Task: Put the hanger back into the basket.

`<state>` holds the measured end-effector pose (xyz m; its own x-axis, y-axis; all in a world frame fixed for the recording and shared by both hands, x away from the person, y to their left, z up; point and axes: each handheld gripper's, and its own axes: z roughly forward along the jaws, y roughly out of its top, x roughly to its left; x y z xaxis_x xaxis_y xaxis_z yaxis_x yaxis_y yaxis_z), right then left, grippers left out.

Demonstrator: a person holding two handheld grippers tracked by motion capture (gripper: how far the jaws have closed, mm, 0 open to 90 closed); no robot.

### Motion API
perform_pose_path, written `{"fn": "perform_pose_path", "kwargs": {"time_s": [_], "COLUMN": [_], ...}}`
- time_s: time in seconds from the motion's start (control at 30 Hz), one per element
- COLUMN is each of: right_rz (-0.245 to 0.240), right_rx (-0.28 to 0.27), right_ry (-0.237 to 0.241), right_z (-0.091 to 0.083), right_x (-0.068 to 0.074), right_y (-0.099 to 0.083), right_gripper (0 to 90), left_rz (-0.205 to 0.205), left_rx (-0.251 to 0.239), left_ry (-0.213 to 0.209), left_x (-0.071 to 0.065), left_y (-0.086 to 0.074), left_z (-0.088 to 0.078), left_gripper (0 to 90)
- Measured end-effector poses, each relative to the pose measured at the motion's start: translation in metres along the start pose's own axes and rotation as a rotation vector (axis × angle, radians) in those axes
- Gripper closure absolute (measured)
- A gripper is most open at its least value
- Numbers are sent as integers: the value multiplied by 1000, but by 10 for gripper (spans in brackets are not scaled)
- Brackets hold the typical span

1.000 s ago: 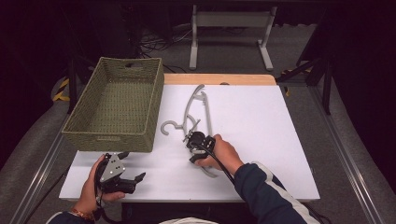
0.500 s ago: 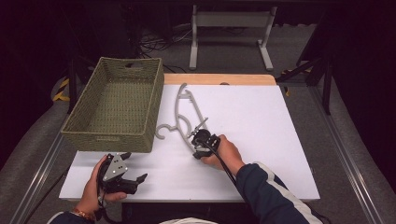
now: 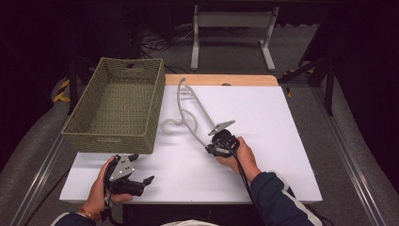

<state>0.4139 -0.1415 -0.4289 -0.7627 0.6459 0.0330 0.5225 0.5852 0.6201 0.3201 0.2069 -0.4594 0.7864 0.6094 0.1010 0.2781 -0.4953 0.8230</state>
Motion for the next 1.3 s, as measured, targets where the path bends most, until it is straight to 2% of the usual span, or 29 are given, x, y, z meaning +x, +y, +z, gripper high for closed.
{"fn": "perform_pose_path", "kwargs": {"time_s": [0.1,0.13,0.17,0.3,0.33,0.47,0.6,0.67,0.7,0.77,0.87,0.93,1.03,1.1,1.13,1.17,1.3], "right_rz": [19,25,21,18,24,24,16,8,8,-2,-4,-14,-36,-43,-46,-50,-26], "right_rx": [-72,-87,-121,-164,-188,-250,-283,-302,-302,-317,-322,-320,-331,-343,-347,-351,-392], "right_ry": [44,51,49,56,64,58,69,78,78,81,87,83,66,63,74,77,117], "right_z": [-6,-7,-11,-19,-24,-40,-45,-47,-47,-48,-49,-49,-49,-49,-49,-49,-48], "right_x": [-2,-2,-1,-1,-1,2,4,5,5,6,6,6,8,9,9,10,14], "right_y": [-6,-8,-9,-8,-8,-9,-9,-9,-9,-8,-9,-9,-10,-10,-10,-10,-10], "right_gripper": [834,834,834,834,834,834,833,834,834,833,833,833,833,833,833,833,833], "left_rz": [2,9,7,33,38,34,13,-10,-10,-26,-49,-55,-74,-88,-91,-85,-70], "left_rx": [-11,-31,-40,-74,-91,-124,-162,-205,-205,-250,-288,-313,-299,-302,-299,-295,-302], "left_ry": [-17,-41,-47,-78,-110,-115,-119,-108,-108,-94,-113,-96,-60,-91,-91,-107,-116], "left_x": [-2,-3,-5,-9,-10,-10,-8,-3,-3,0,4,5,7,8,8,7,-2], "left_y": [5,10,13,22,24,29,33,39,39,46,56,63,73,77,79,81,90], "left_z": [3,6,7,9,9,9,7,6,6,2,-5,-8,-6,-1,4,9,25], "left_gripper": [98,99,96,126,126,147,168,174,174,174,172,182,185,185,185,186,205]}}
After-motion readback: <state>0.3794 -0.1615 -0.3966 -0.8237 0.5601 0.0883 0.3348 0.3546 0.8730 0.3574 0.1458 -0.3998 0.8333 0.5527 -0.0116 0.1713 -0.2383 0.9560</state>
